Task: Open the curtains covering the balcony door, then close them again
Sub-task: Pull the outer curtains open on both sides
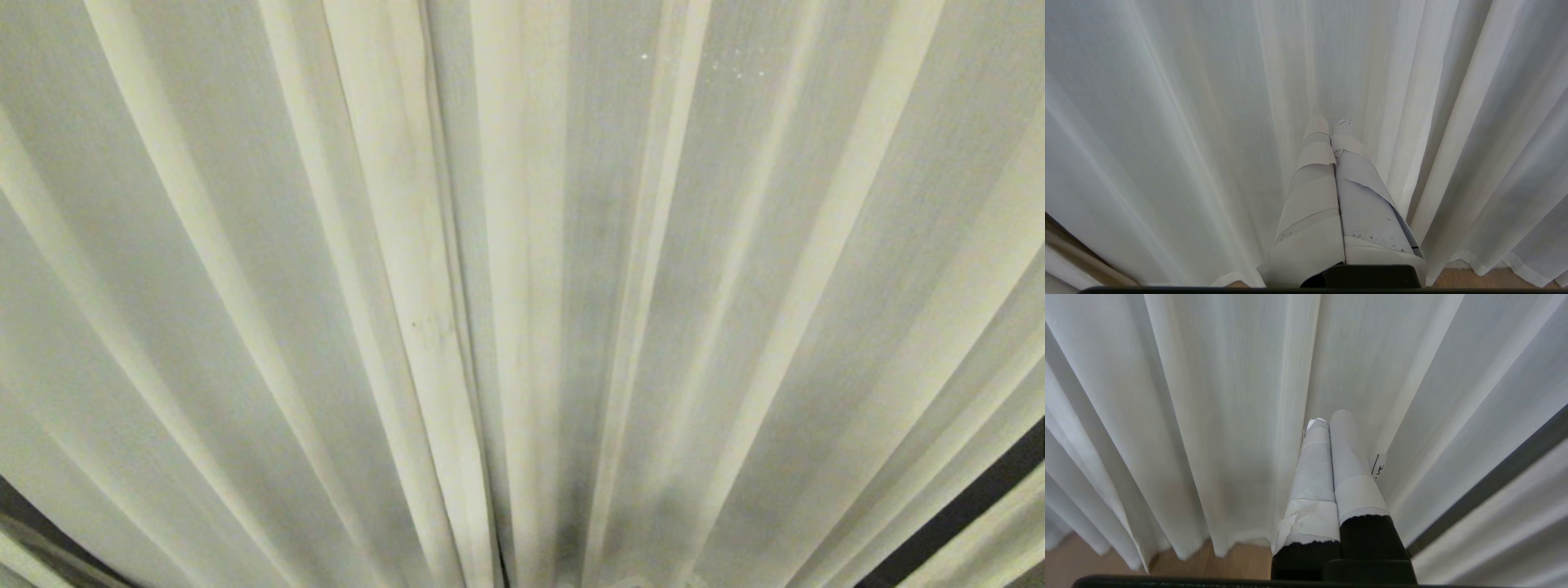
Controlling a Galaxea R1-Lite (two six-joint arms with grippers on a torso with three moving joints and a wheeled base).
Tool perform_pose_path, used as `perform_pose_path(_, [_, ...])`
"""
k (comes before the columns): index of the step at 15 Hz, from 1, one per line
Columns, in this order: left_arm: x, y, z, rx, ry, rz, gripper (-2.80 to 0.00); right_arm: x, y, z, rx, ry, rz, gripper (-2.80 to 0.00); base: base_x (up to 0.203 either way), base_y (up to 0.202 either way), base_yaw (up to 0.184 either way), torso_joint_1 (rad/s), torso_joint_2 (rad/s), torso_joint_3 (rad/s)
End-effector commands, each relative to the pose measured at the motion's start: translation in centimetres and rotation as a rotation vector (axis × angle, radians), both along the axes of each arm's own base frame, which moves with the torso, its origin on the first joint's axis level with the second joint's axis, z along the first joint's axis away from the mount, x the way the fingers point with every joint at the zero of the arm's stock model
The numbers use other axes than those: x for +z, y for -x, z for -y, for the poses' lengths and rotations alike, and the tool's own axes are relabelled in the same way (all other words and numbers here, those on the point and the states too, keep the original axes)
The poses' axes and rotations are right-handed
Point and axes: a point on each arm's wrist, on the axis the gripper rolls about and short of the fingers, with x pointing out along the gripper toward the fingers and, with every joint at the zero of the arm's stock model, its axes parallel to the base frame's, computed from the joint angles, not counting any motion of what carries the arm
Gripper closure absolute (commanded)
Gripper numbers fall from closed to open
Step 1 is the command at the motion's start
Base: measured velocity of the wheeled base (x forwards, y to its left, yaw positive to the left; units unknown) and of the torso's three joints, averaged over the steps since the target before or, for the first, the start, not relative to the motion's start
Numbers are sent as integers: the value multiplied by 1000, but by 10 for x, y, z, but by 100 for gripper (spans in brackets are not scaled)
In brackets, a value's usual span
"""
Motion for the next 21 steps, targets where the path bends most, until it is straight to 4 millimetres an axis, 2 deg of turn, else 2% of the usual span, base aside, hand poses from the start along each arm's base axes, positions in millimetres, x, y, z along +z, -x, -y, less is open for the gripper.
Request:
perform_pose_path(1, [0,0,0,0,0,1,0,-1,2,0,0,-37,25,0,0,0,0,0,0,0])
perform_pose_path(21, [0,0,0,0,0,2,0,-1,2,0,0,-77,24,0,0,0,0,0,0,0])
